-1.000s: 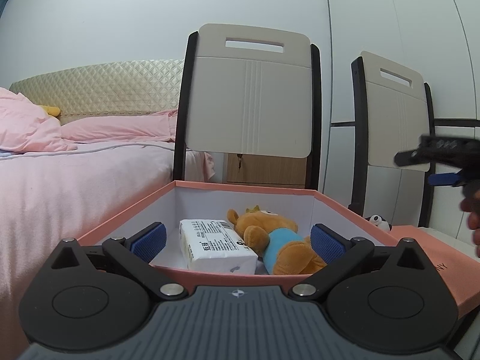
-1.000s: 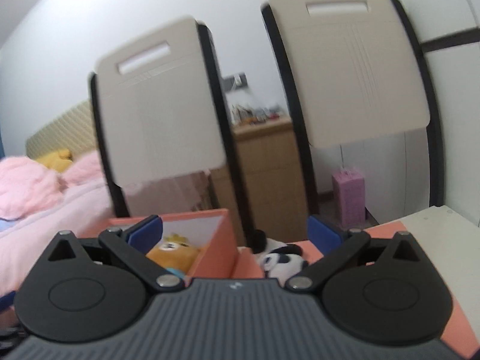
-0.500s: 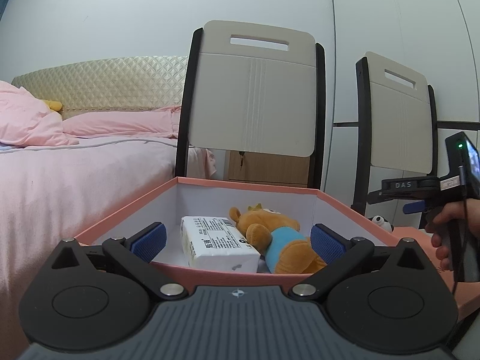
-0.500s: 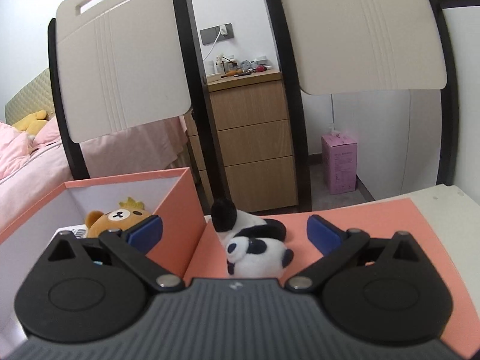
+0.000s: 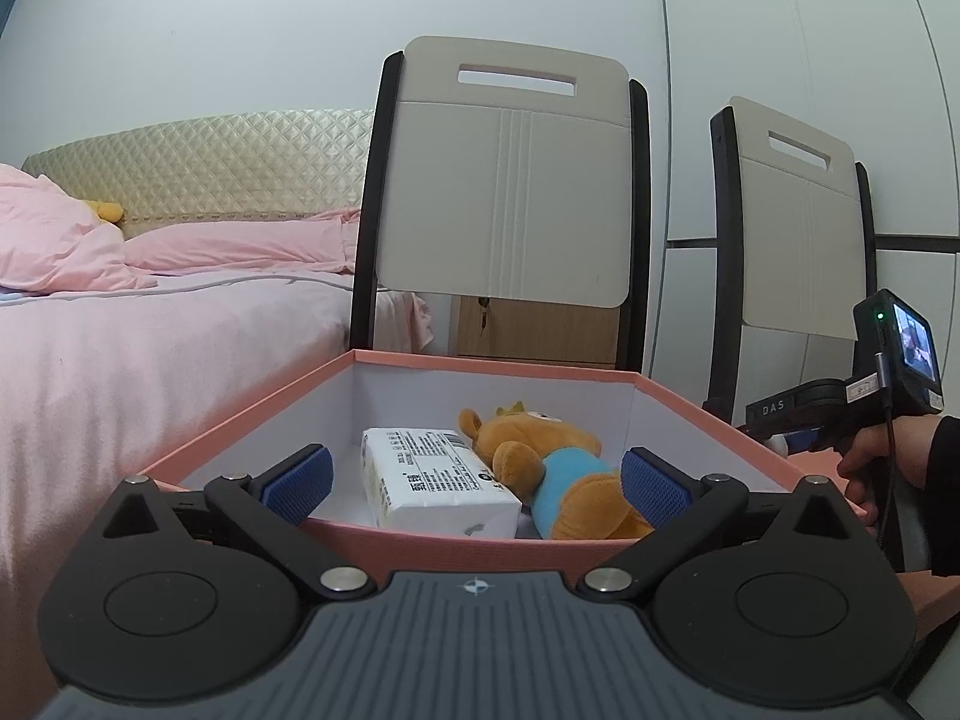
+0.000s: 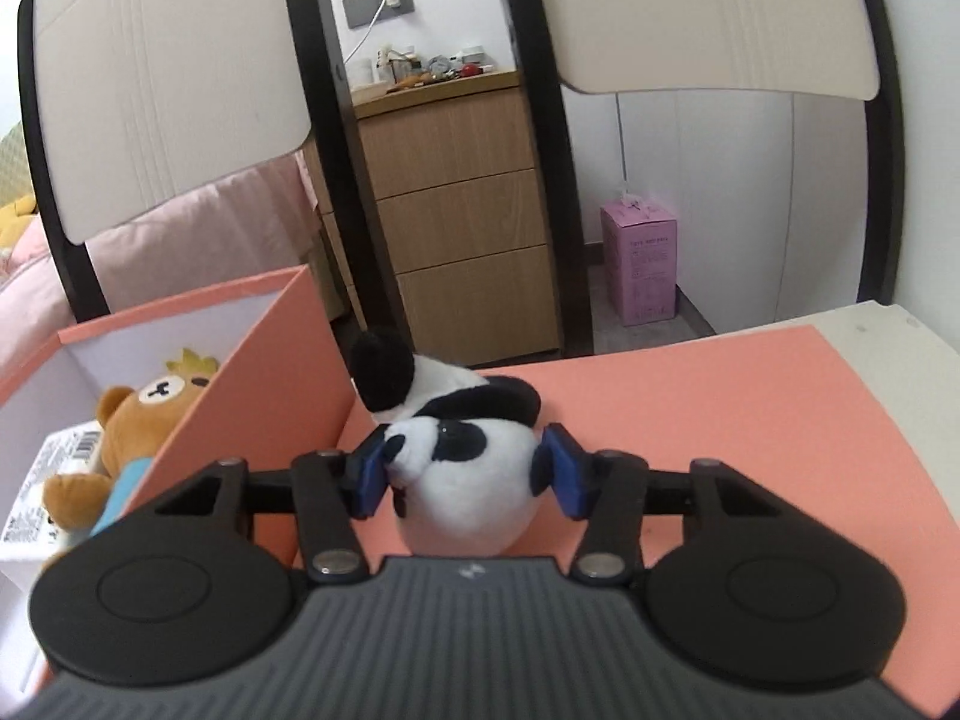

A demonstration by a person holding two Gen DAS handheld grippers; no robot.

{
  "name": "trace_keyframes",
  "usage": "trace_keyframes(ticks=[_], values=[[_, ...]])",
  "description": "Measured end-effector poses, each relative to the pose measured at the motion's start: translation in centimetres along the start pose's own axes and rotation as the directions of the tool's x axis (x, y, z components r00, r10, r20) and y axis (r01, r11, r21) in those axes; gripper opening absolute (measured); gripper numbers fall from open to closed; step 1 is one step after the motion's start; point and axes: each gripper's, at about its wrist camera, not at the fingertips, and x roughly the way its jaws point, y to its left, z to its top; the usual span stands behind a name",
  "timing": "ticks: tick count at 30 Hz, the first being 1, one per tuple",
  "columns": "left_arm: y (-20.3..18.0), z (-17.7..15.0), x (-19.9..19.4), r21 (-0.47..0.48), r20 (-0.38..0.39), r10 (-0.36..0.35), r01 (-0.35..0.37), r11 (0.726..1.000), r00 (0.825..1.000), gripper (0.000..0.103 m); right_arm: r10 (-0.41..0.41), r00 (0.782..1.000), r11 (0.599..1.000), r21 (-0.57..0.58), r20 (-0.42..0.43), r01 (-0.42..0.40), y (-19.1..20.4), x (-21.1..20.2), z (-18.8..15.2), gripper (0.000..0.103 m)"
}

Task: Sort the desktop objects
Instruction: 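Carry the panda plush into the pink box and release it with the right gripper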

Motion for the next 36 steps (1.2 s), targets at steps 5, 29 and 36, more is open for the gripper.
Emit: trace_keyframes(ticks=[5, 29, 36], values=[[-0.2, -0.1, 0.0, 0.006, 0.002, 0.003, -0.003, 1.000, 1.000, 0.103, 0.038, 0.997, 0.999, -0.009, 0.066, -0.037, 0.6, -2.4, 0.5, 0.054], [0.2, 1.2, -2.0, -0.022, 0.096, 0.003, -0.001, 1.000, 0.995, 0.103, 0.565, 0.814, 0.779, -0.239, -0.133, -0.579, 11.1, -7.8, -2.7, 0.054], [0.2, 1.1, -2.0, -0.029, 0.095, 0.005, -0.002, 1.000, 0.996, 0.103, 0.562, 0.805, 0.773, -0.225, -0.190, -0.593, 11.8, -7.3, -3.3, 0.054]])
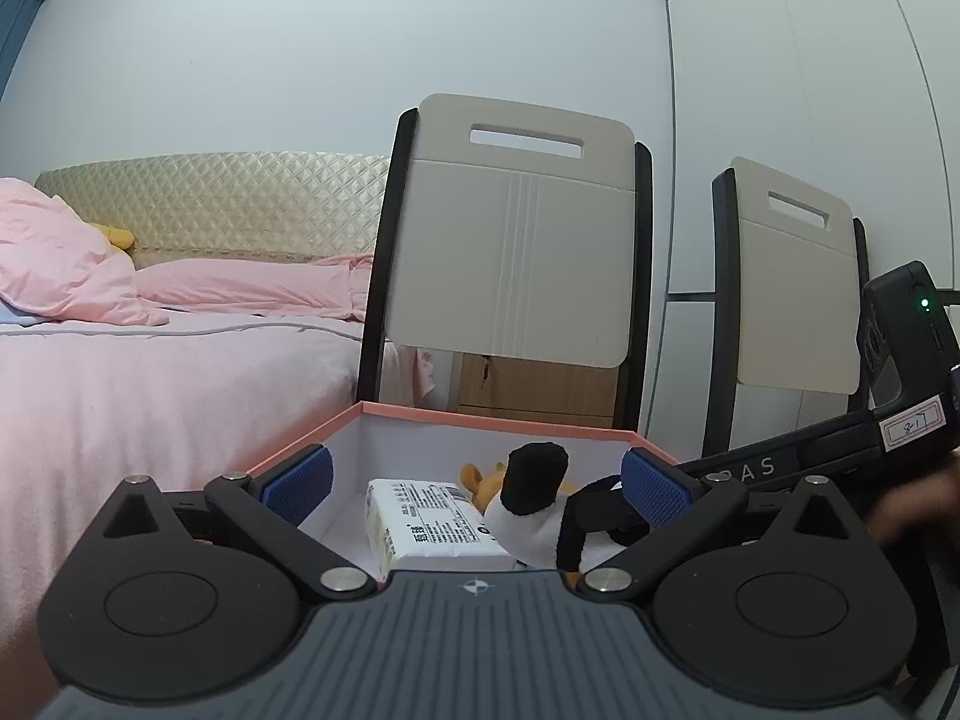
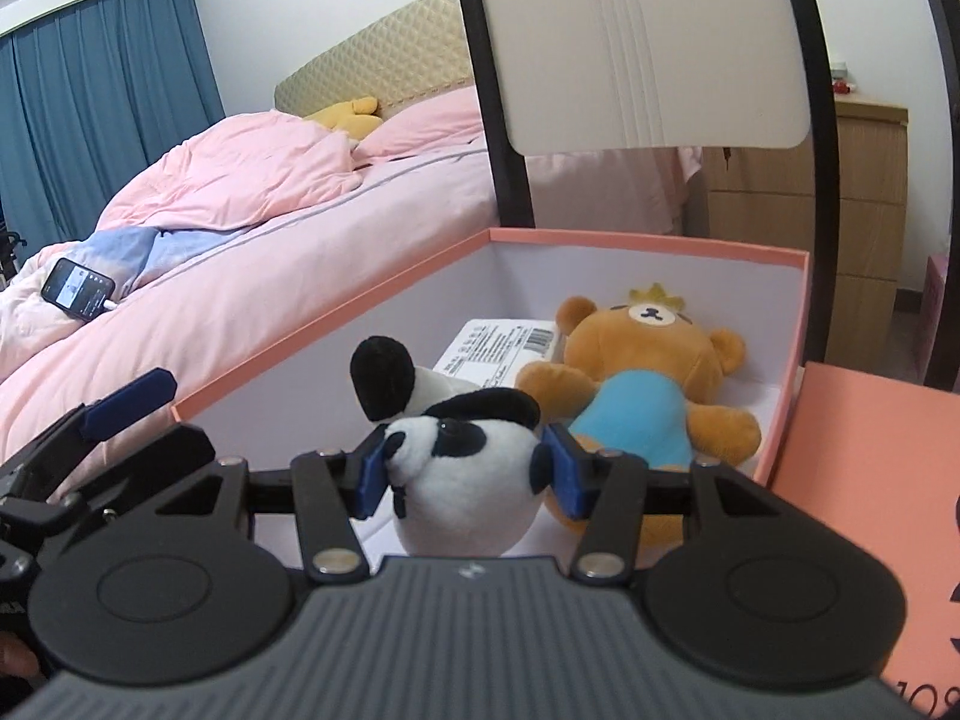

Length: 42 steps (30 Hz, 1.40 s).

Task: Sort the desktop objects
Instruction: 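Carry the panda plush into the pink box and release it with the right gripper, then withdraw the right gripper from the box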

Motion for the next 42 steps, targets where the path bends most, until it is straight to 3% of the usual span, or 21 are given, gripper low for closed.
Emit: trace_keyframes(ticks=[12, 14, 16, 22, 29, 35, 42], values=[[-0.7, -0.3, -0.2, 0.035, 0.017, -0.006, 0.005, 0.999, 1.000, 0.103, 0.002, 1.000, 1.000, -0.007, -0.021, -0.002, 0.4, -0.6, -0.4, 0.057], [-0.8, -0.5, -0.1, 0.037, 0.011, -0.008, 0.008, 0.999, 1.000, 0.103, -0.011, 1.000, 1.000, -0.012, -0.008, 0.011, 0.5, -1.0, -0.4, 0.066], [-0.8, -0.5, -0.1, 0.037, 0.007, -0.011, 0.011, 0.999, 1.000, 0.103, -0.029, 0.999, 1.000, -0.010, 0.015, 0.029, 0.4, -1.7, -0.4, 0.082], [-0.9, -0.6, -0.1, 0.033, 0.004, -0.020, 0.019, 0.999, 1.000, 0.103, -0.091, 0.987, 0.996, 0.014, 0.132, 0.090, 0.4, -5.6, -0.5, 0.085], [-1.6, -0.8, -0.4, 0.055, 0.004, -0.047, 0.046, 0.997, 0.999, 0.103, -0.218, 0.929, 0.976, 0.056, 0.299, 0.210, 1.4, -11.4, -2.3, 0.094], [-1.8, -0.8, -0.5, 0.052, 0.005, -0.057, 0.056, 0.997, 0.998, 0.103, -0.346, 0.867, 0.938, 0.129, 0.359, 0.321, 2.0, -14.5, -6.1, 0.094], [-2.0, -0.9, -0.5, 0.053, 0.002, -0.062, 0.062, 0.997, 0.998, 0.103, -0.432, 0.799, 0.901, 0.168, 0.418, 0.399, 3.1, -16.1, -8.0, 0.103]])
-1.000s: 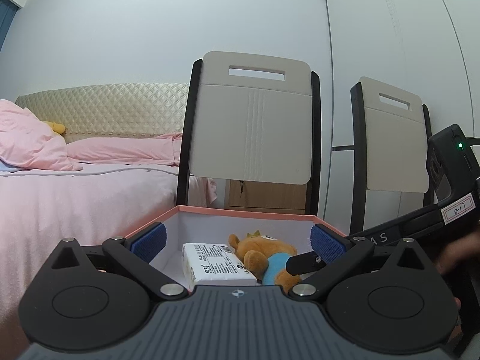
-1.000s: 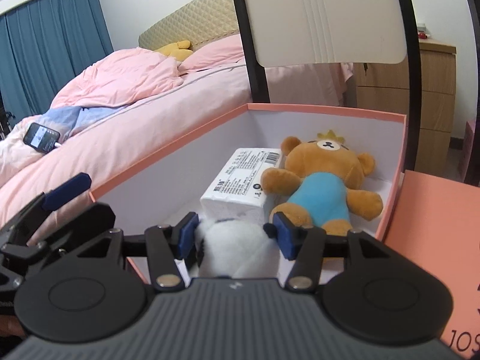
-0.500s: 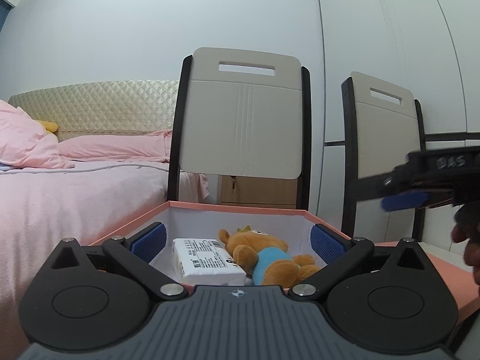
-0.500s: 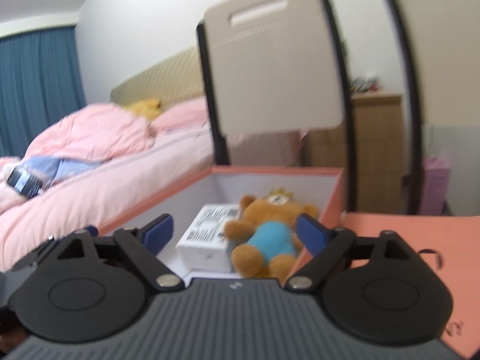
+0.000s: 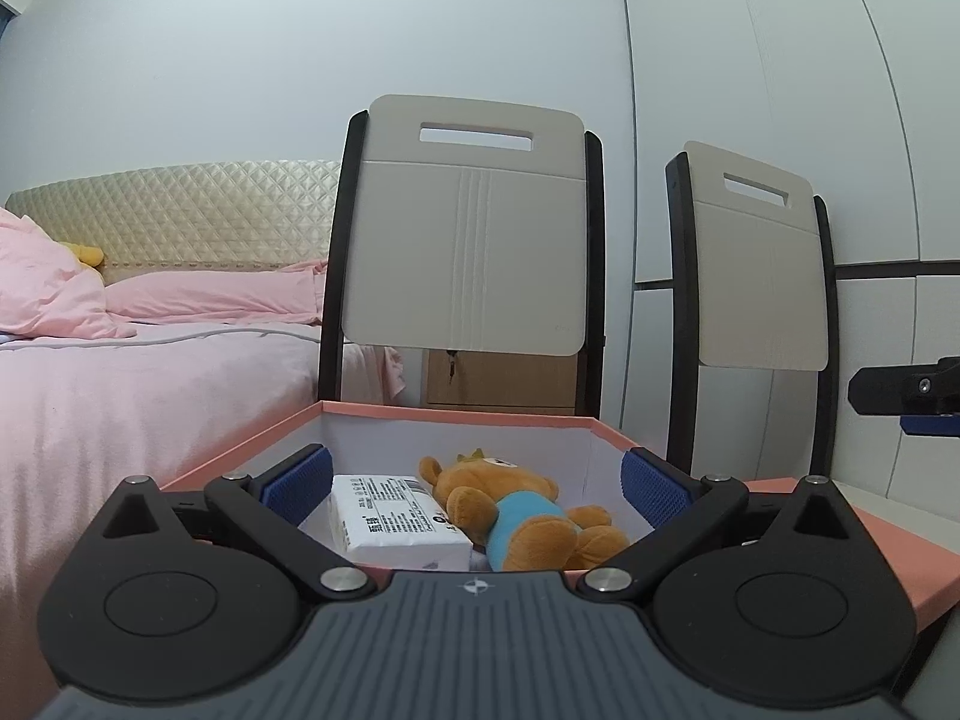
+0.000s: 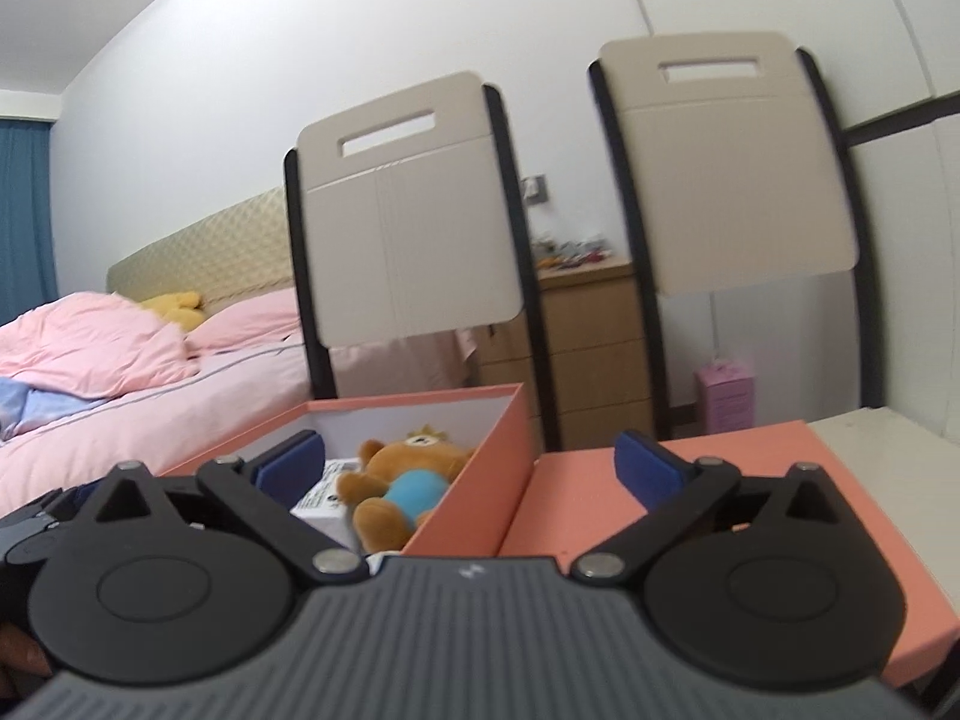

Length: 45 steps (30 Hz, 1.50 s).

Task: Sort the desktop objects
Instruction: 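Withdraw the right gripper from the box, then grasp the edge of the pink box lid with the left gripper and lift it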

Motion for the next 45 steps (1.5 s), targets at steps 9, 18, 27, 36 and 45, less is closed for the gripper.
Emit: trace_keyframes(ticks=[9, 18, 27, 36, 45], values=[[-0.5, -0.1, 0.0, 0.015, -0.004, -0.006, 0.006, 1.000, 1.000, 0.103, 0.002, 1.000, 1.000, 0.003, -0.013, -0.002, 0.1, -0.5, -0.5, 0.103], [-0.9, -0.4, -0.1, 0.027, -0.006, -0.007, 0.007, 1.000, 1.000, 0.103, 0.014, 1.000, 1.000, -0.001, -0.005, -0.014, 0.4, -1.0, -0.6, 0.103], [-2.0, 0.5, -0.5, 0.010, -0.062, -0.013, 0.014, 1.000, 0.998, 0.103, -0.041, 0.999, 0.998, 0.041, 0.034, 0.040, -0.5, -2.1, 0.0, 0.103], [-1.5, 0.0, -2.1, -0.366, -0.265, -0.264, 0.157, 0.917, 0.927, 0.103, -0.112, 0.989, 0.990, 0.097, 0.096, 0.103, -2.6, -5.1, 0.5, 0.103], [-1.5, -7.8, 4.6, -0.837, -0.324, -0.653, 0.115, 0.535, 0.685, 0.099, -0.114, 0.992, 0.988, 0.108, 0.053, 0.108, -3.9, -7.0, 0.2, 0.103]])
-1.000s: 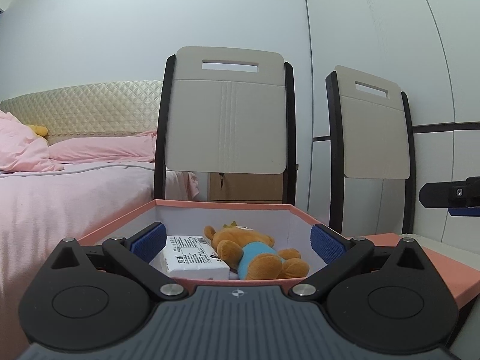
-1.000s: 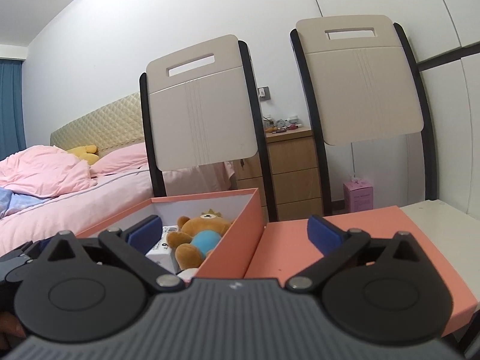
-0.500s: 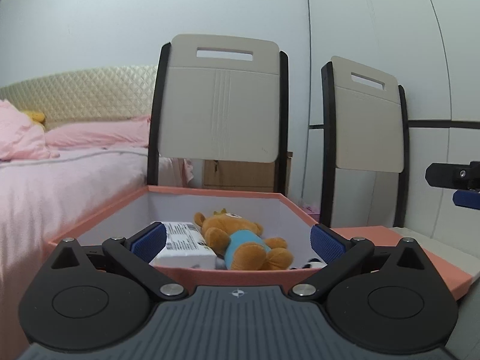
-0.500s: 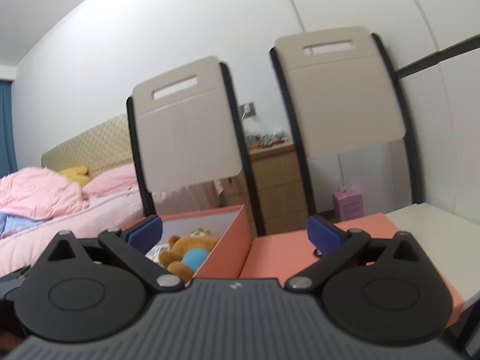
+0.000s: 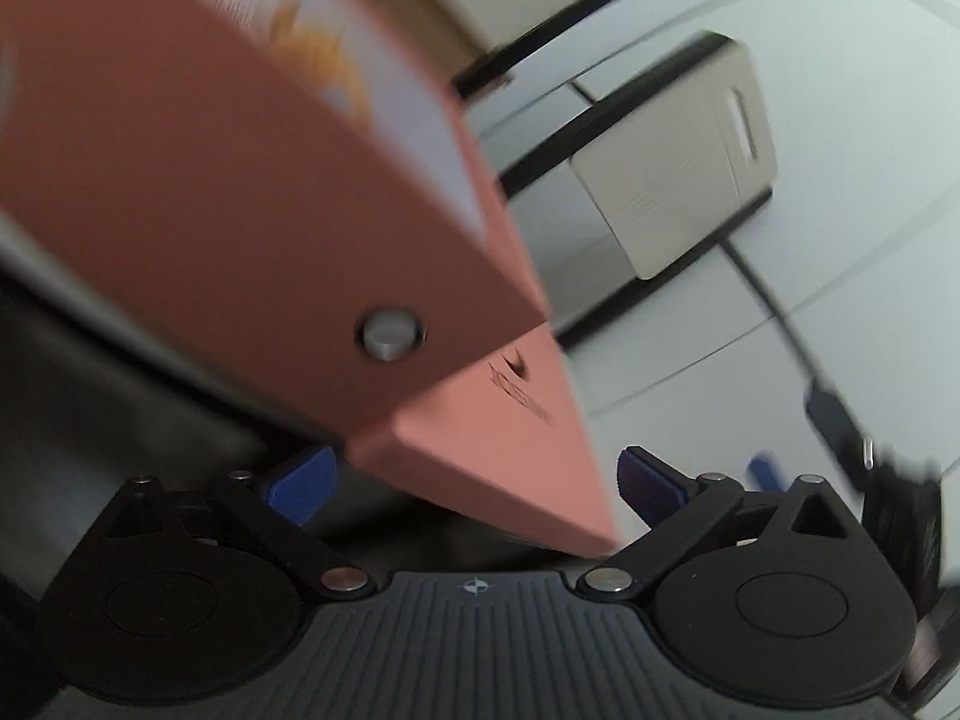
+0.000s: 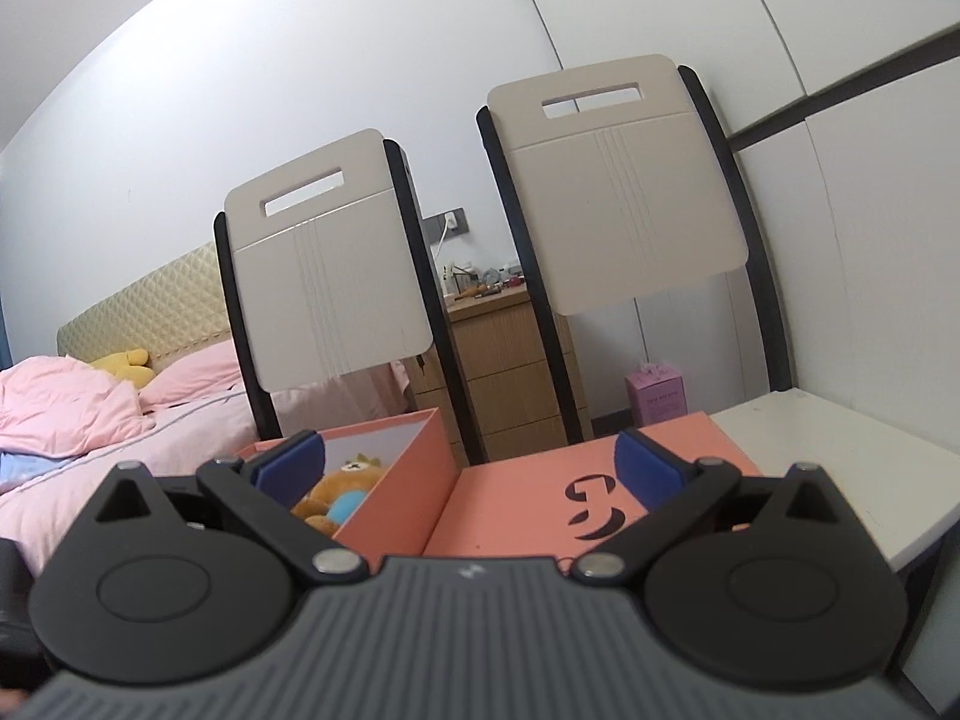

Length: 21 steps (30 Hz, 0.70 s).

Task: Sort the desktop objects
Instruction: 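Grasp the edge of the pink box lid with the left gripper and lift it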

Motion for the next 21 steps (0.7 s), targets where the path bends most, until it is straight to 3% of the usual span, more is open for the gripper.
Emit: trace_keyframes(ticks=[9, 12, 16, 19, 21], values=[[4.1, -0.1, 4.8, -0.216, -0.037, -0.050, 0.041, 0.975, 0.998, 0.087, 0.006, 0.999, 1.000, 0.024, -0.043, -0.005, -2.2, -0.7, 0.0, 0.103], [5.7, -0.3, 5.5, -0.288, -0.024, -0.056, 0.047, 0.957, 0.998, 0.078, 0.012, 0.998, 0.999, 0.041, -0.057, -0.010, -2.9, -0.7, 0.0, 0.103], [6.6, -0.3, 5.4, -0.311, -0.016, -0.047, 0.040, 0.950, 0.999, 0.056, 0.037, 0.997, 0.997, 0.077, -0.062, -0.032, -3.6, -0.8, 0.1, 0.103], [7.5, -1.1, 4.7, -0.361, 0.022, -0.114, 0.114, 0.925, 0.993, 0.044, 0.043, 0.997, 0.995, 0.095, -0.066, -0.036, -3.9, -0.7, 0.1, 0.103], [7.3, -1.2, 4.1, -0.349, 0.031, -0.118, 0.122, 0.929, 0.992, 0.043, 0.020, 0.999, 0.994, 0.109, -0.036, -0.016, -4.1, -1.1, 0.2, 0.103]])
